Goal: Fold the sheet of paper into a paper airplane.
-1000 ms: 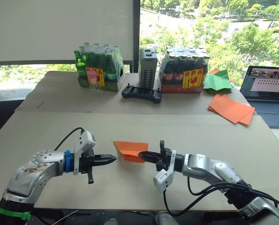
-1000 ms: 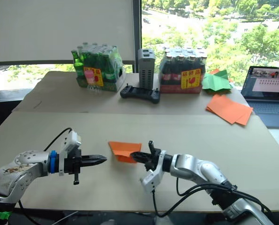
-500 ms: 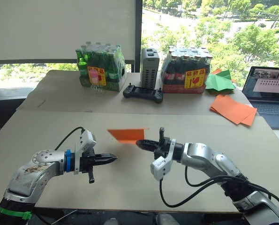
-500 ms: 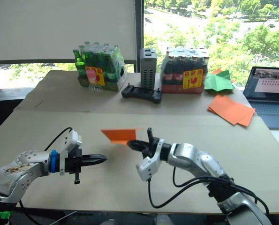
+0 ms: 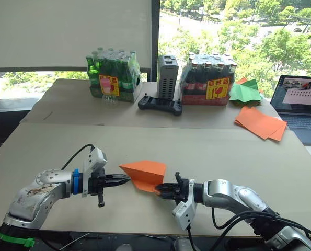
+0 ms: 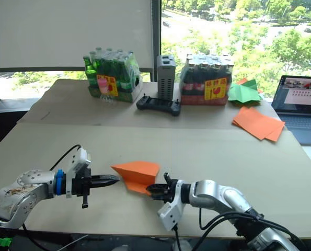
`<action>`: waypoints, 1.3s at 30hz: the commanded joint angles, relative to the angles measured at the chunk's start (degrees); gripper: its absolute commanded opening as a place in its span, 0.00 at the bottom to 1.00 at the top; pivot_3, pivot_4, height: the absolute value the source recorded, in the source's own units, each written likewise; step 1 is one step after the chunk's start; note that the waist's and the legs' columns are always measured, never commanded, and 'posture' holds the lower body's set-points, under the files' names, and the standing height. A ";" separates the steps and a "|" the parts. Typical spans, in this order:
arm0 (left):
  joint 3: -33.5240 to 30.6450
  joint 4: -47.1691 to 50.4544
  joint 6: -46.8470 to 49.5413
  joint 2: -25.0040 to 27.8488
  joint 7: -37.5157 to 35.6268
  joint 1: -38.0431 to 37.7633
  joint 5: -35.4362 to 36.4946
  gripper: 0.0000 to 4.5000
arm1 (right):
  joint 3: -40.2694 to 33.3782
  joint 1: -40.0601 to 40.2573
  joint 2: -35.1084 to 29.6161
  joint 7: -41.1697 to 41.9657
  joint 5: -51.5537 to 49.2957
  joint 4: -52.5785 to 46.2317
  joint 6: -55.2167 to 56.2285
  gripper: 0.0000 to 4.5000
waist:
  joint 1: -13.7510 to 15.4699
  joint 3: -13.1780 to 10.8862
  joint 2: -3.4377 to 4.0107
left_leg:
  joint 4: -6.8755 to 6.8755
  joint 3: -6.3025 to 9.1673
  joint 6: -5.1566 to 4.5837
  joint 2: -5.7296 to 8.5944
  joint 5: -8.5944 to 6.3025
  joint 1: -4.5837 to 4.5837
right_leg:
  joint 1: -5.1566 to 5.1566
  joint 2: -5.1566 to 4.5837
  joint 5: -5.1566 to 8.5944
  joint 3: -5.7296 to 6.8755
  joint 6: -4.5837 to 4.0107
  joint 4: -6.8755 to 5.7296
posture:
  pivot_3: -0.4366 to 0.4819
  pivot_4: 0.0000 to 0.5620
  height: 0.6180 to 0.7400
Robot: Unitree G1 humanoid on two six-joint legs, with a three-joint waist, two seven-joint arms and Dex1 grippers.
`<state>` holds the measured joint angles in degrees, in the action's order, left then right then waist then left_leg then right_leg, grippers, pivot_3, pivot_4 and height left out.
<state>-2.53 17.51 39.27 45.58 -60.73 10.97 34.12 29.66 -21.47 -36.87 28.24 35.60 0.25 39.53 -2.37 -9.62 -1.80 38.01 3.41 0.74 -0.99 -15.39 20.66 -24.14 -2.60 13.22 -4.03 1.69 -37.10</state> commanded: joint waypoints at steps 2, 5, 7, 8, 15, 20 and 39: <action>-0.12 1.05 1.14 -0.11 0.44 3.43 1.20 0.00 | -2.78 1.86 -1.85 10.19 -11.86 -8.95 -8.58 0.65 | -0.04 0.00 0.00 | 0.00 0.00 0.00 0.00 0.00 -0.02 | 0.02 0.00 0.00 0.00 0.00 0.00 | 0.48 0.27 0.94; 0.31 0.38 1.52 -0.26 0.33 5.13 1.13 0.00 | -4.69 3.00 0.07 14.53 -19.08 -15.17 -19.03 0.65 | -0.30 0.00 0.00 | 0.00 -0.01 0.00 -0.03 0.00 -0.02 | -0.02 0.04 0.00 -0.01 0.00 -0.02 | 0.48 0.27 0.94; 0.88 -0.22 1.43 -0.40 0.11 6.35 0.85 0.00 | -5.75 4.00 2.20 17.12 -25.12 -19.59 -28.69 0.65 | -0.33 0.00 0.00 | 0.00 0.02 0.00 -0.07 0.00 -0.04 | -0.02 0.10 -0.01 0.00 -0.02 -0.06 | 0.48 0.27 0.94; 1.18 -0.54 1.41 -0.49 0.06 6.96 0.75 0.00 | -6.47 4.33 3.81 17.80 -28.17 -21.67 -34.42 0.65 | -0.29 0.00 0.00 | 0.00 0.02 0.00 -0.06 0.00 -0.05 | -0.02 0.10 -0.01 0.00 -0.02 -0.08 | 0.48 0.27 0.94; 1.77 -1.50 0.97 -0.47 -0.28 8.27 0.48 0.00 | -5.79 4.76 10.73 18.54 -34.76 -28.92 -65.05 0.40 | -0.08 0.00 0.00 | 0.01 0.06 0.00 -0.04 0.00 0.02 | -0.06 0.08 -0.01 0.04 -0.02 -0.05 | 0.48 0.27 0.94; 2.04 -3.09 -0.64 -0.70 -0.75 8.33 -0.41 0.00 | -1.95 6.09 11.67 16.48 -31.52 -27.01 -70.14 0.01 | -0.15 0.00 0.00 | 0.01 0.06 0.00 -0.04 0.00 0.09 | -0.13 0.07 -0.01 0.06 -0.01 -0.03 | 0.48 0.27 0.94; 16.84 -27.98 -22.38 -5.07 -11.27 22.10 -19.44 0.00 | -1.15 5.02 12.95 13.41 -35.43 -24.61 -87.89 0.01 | -0.27 0.02 -0.01 | 0.01 0.05 0.00 0.00 0.00 0.05 | -0.07 0.08 -0.01 0.05 0.00 -0.03 | 0.48 0.27 0.94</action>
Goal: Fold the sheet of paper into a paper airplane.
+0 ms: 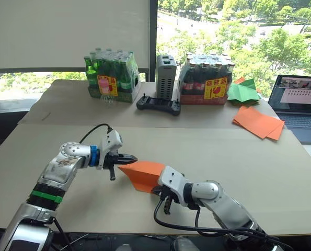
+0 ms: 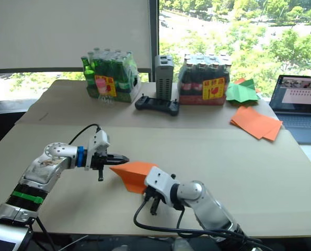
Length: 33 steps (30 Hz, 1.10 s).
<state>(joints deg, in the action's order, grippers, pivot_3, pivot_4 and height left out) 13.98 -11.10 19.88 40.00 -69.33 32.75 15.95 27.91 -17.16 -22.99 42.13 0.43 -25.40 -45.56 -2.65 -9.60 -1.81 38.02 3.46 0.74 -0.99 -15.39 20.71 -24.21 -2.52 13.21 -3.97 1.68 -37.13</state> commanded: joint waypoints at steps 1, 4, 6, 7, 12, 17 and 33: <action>0.51 0.70 -3.26 0.63 -3.17 0.00 -1.49 0.00 | 0.67 0.64 -1.06 -0.64 -0.32 0.93 -2.90 0.01 | 0.02 0.00 0.00 | 0.00 0.01 0.00 0.00 0.00 0.04 | -0.03 0.00 0.00 0.00 0.00 0.00 | 0.48 0.27 0.94; 0.48 1.10 -4.29 1.00 -3.87 -1.29 -2.38 0.00 | 0.61 0.44 -1.13 -1.31 -0.60 0.68 -3.27 0.01 | 0.03 0.00 0.00 | 0.00 0.01 0.00 0.00 0.00 0.03 | -0.01 -0.01 0.00 0.00 0.01 0.00 | 0.48 0.27 0.94; -0.27 2.51 -3.97 1.12 -4.22 -2.33 -1.94 0.00 | 0.31 0.31 -0.90 -1.89 -0.92 0.45 -3.55 0.01 | 0.00 0.00 0.00 | 0.00 0.00 0.00 0.00 0.00 0.00 | 0.01 -0.01 0.01 0.00 0.02 0.00 | 0.48 0.27 0.94; -0.80 3.58 -3.38 1.18 -4.16 -2.85 -1.48 0.00 | 0.27 0.28 -0.96 -2.06 -0.97 0.21 -3.51 0.01 | 0.02 0.00 0.00 | 0.00 0.00 0.00 0.00 0.00 0.00 | 0.01 -0.01 0.01 0.00 0.02 -0.01 | 0.48 0.27 0.94; -2.44 8.68 -1.20 1.69 -3.46 -5.96 -0.50 0.00 | -1.22 -0.16 -0.93 -2.31 -2.76 -1.82 -4.86 0.01 | 0.04 0.00 0.00 | 0.02 0.02 0.00 -0.01 0.00 0.03 | -0.01 -0.01 0.01 0.01 0.03 -0.01 | 0.48 0.27 0.94; -3.91 14.18 2.08 0.93 -1.51 -9.09 1.55 0.00 | -4.16 0.73 -1.71 -2.41 -6.25 -6.38 -10.48 0.01 | 0.09 0.00 0.00 | 0.02 0.03 0.00 0.00 0.00 0.06 | -0.02 -0.03 0.01 0.00 0.04 0.00 | 0.48 0.27 0.94; -2.91 16.50 2.31 1.11 0.55 -13.50 0.29 0.00 | -21.43 -8.19 1.75 -4.24 -22.72 -5.53 -23.32 0.01 | 0.01 -0.01 0.00 | 0.03 0.05 0.00 -0.02 0.00 0.10 | -0.06 -0.01 0.00 0.03 0.04 0.01 | 0.48 0.27 0.94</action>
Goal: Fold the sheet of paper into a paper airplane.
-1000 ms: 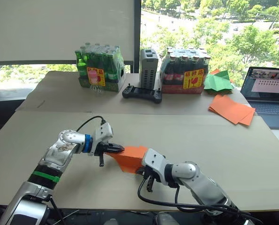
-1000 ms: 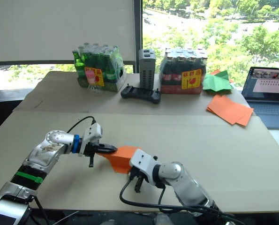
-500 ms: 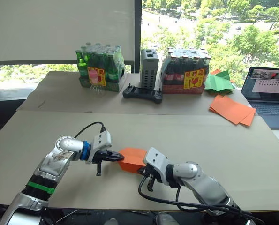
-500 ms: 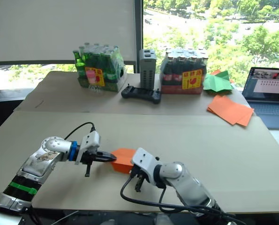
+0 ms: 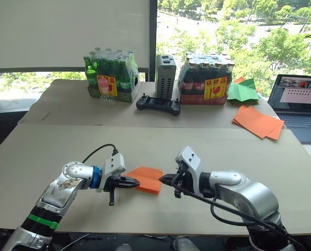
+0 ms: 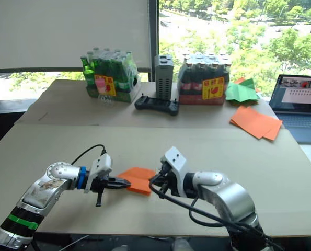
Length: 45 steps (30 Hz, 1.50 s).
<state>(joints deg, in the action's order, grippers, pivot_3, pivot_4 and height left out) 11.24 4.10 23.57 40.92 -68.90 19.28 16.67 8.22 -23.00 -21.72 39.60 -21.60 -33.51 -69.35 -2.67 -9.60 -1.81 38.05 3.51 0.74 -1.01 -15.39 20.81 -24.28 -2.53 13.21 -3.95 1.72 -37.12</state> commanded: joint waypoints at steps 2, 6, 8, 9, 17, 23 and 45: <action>-0.02 1.49 -1.47 0.20 0.15 -0.23 -0.53 0.00 | -1.01 -4.23 1.04 -3.27 0.17 5.85 2.26 0.07 | 0.05 0.00 0.00 | 0.00 0.00 0.00 0.00 0.00 0.02 | -0.02 -0.01 0.00 0.00 0.00 0.00 | 0.48 0.27 0.94; 0.08 2.01 -1.28 0.10 0.18 -0.46 -0.53 0.00 | 0.06 -6.12 2.62 -4.68 0.02 10.57 4.81 0.36 | 0.01 0.00 0.00 | 0.00 0.00 0.00 0.01 0.00 0.07 | -0.07 -0.02 0.00 0.00 0.00 0.01 | 0.48 0.27 0.94; 0.24 2.44 -1.30 0.13 0.26 -0.77 -0.62 0.00 | 0.03 -7.28 4.06 -5.47 -0.22 13.98 5.21 0.52 | -0.01 0.00 0.01 | 0.00 0.00 0.00 0.00 0.00 0.09 | -0.09 -0.02 0.00 0.00 0.00 0.00 | 0.48 0.27 0.94; 0.27 2.65 -1.23 0.15 0.29 -0.89 -0.60 0.00 | 0.21 -7.71 4.42 -5.39 -0.35 15.43 5.73 0.60 | -0.04 0.00 0.01 | 0.00 0.00 0.00 0.00 0.00 0.09 | -0.08 -0.02 0.00 0.00 -0.01 0.00 | 0.48 0.27 0.94; 0.79 3.91 -0.71 0.21 0.53 -1.03 -0.69 0.00 | -1.32 -9.42 4.10 -1.93 -3.83 23.54 4.01 0.90 | 0.06 0.00 0.01 | 0.00 0.00 0.00 0.02 0.00 0.13 | -0.09 -0.04 -0.01 0.00 0.00 0.02 | 0.48 0.27 0.94; 0.98 4.32 -0.30 0.25 0.79 -0.84 -0.65 0.00 | -3.15 -7.70 4.34 -0.13 -8.54 25.85 0.34 0.90 | -0.03 -0.01 0.01 | 0.00 0.00 0.00 0.00 0.00 0.12 | -0.10 -0.02 -0.01 0.00 0.00 0.00 | 0.48 0.27 0.94; 1.27 5.40 1.27 0.45 0.76 -0.15 -0.80 0.00 | -2.09 -4.68 6.38 -1.80 -8.48 26.65 5.74 0.02 | -0.04 -0.01 0.02 | 0.00 0.00 0.00 0.00 0.00 0.13 | -0.10 -0.02 -0.02 0.00 0.00 0.00 | 0.48 0.27 0.94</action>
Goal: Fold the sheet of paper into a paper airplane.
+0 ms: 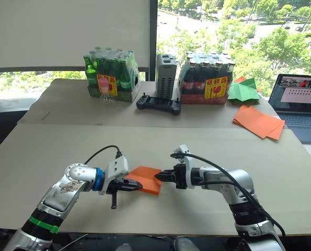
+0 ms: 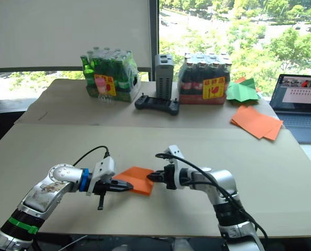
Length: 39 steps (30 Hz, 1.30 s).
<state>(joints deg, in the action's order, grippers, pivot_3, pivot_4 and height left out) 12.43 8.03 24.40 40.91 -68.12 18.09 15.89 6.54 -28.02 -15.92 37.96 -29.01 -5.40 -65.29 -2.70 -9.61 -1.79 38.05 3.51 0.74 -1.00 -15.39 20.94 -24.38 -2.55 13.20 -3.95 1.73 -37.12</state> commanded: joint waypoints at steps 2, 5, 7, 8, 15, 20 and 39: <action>0.12 1.48 0.55 0.52 -0.07 1.10 -0.06 0.00 | -0.58 0.51 0.79 -0.21 -1.40 -2.23 1.69 0.01 | -0.03 0.00 0.00 | 0.00 0.00 0.00 0.00 0.00 0.00 | 0.00 0.00 0.00 0.00 0.00 0.00 | 0.48 0.27 0.94; 0.09 1.57 0.80 0.55 -0.04 1.17 -0.08 0.00 | 0.00 1.12 0.56 -0.27 -0.82 -3.88 3.29 0.01 | 0.00 0.00 0.00 | 0.00 0.00 0.00 0.00 0.00 0.00 | 0.00 0.00 0.00 0.00 0.00 0.00 | 0.48 0.27 0.94; 0.01 1.59 0.83 0.64 0.00 1.11 -0.15 0.00 | 1.05 2.03 0.11 -0.29 0.16 -5.63 5.86 0.01 | 0.01 0.00 0.00 | 0.00 0.00 0.00 0.00 0.00 0.01 | 0.00 0.00 0.00 0.00 0.00 0.01 | 0.48 0.27 0.94; -0.04 1.62 0.90 0.70 0.01 1.08 -0.14 0.00 | 1.38 2.50 0.01 -0.44 0.36 -6.43 6.71 0.01 | -0.01 0.00 0.00 | 0.00 0.00 0.00 0.00 0.00 0.01 | 0.00 0.00 0.00 0.00 0.01 0.01 | 0.48 0.27 0.94; -0.44 1.58 1.15 1.46 -0.04 0.67 -0.09 0.00 | 9.14 8.61 -4.14 0.01 10.99 -15.93 27.74 0.01 | 0.05 0.00 0.00 | 0.00 0.00 0.00 0.00 0.00 0.03 | -0.02 -0.01 0.01 0.00 0.03 0.02 | 0.48 0.27 0.94; -0.70 1.22 1.23 2.05 -0.24 0.62 0.22 0.00 | 16.29 13.94 -9.32 1.44 23.44 -17.53 50.12 0.01 | 0.04 0.00 0.00 | 0.00 -0.02 0.00 0.00 0.00 0.03 | -0.01 -0.01 0.03 0.01 0.05 0.04 | 0.48 0.27 0.94; -4.00 0.84 1.92 4.48 -0.33 -1.18 1.72 0.00 | 25.50 11.88 -15.09 -6.65 57.41 2.80 87.97 0.01 | 0.04 -0.01 -0.01 | 0.00 -0.08 0.00 0.00 0.00 -0.07 | 0.04 0.01 0.01 -0.05 0.02 0.02 | 0.48 0.27 0.94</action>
<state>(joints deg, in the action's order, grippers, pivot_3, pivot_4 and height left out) 10.84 8.05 26.30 44.50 -68.25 17.19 16.22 31.50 -16.31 -30.49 30.40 26.46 -3.37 22.23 -2.66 -9.62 -1.81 38.05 3.43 0.74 -1.01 -15.39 20.84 -24.31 -2.54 13.20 -3.99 1.74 -37.09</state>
